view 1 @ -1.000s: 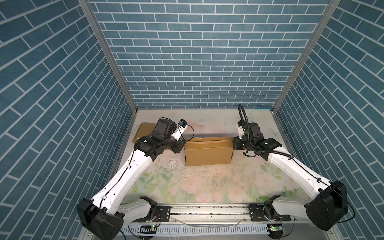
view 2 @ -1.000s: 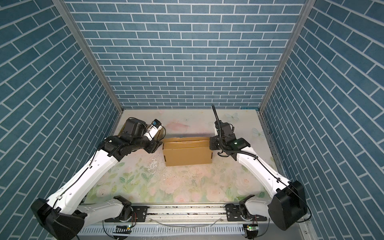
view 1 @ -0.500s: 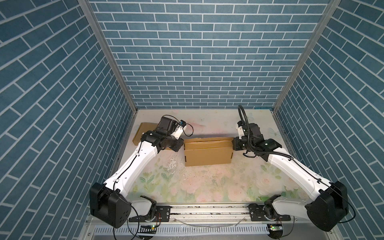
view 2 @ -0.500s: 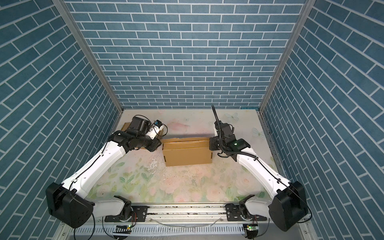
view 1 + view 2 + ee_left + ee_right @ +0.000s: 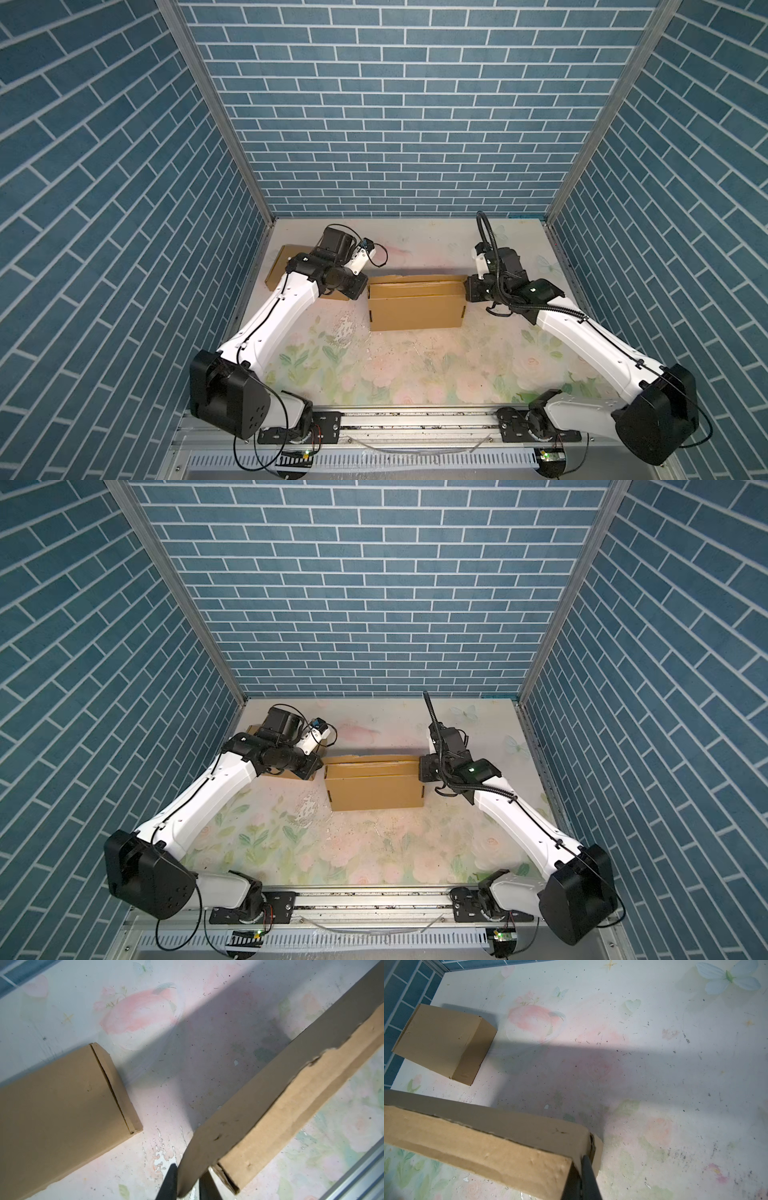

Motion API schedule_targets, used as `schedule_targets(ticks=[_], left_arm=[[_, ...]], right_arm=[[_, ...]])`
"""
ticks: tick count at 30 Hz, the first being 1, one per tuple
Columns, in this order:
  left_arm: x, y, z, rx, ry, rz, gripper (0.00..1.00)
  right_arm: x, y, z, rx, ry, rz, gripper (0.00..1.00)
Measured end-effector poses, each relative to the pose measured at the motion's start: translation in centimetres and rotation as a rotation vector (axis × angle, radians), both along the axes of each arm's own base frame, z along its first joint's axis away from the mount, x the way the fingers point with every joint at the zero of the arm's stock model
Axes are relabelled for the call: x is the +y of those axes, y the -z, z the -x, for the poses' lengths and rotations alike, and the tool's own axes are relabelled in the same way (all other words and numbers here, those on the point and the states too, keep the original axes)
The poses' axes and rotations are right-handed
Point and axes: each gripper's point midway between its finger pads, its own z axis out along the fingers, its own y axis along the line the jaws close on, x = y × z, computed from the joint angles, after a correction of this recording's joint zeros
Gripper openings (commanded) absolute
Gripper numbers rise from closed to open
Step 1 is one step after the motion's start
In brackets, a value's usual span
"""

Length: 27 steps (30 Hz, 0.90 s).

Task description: Fold the paper box

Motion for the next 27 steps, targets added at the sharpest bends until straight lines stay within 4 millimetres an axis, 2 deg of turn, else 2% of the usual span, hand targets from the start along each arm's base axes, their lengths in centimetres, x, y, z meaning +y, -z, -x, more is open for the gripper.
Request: schedule_targets(ticks=[10,27], left_arm=[[-0.9,-0.5,0.3,0.073,-0.017,0.062,0.05],[-1.9,-1.3,0.5,0.207,-0.101,0.203,0.02]], right_arm=[[-0.2,0.1,0.4,-0.018,0.026,0.004,0.0],[-0.5,0.4,0.3,-0.056,0.085,0.034,0.0]])
